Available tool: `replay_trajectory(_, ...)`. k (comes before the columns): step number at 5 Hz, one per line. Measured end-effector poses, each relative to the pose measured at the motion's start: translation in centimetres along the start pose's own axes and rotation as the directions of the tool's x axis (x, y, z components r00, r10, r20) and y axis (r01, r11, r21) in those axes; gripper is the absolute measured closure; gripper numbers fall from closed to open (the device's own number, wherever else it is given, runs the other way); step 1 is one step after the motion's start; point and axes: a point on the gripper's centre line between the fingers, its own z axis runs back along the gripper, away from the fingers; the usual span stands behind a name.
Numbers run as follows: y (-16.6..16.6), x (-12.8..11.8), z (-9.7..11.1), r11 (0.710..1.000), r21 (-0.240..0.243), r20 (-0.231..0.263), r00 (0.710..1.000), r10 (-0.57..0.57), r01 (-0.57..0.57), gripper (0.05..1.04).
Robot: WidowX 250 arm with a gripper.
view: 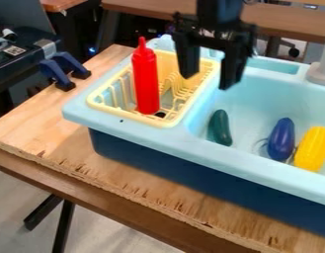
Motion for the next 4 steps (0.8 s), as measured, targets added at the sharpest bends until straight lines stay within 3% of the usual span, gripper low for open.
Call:
replay_trajectory(2,2.0,-1.6,4.0,0.999,0.022,0.08,0.996,-0.029,0.027,0.085)
replay_trajectory(4,6.3,-2.2,4.6,0.996,0.081,0.097,0.995,0.035,-0.043,0.085)
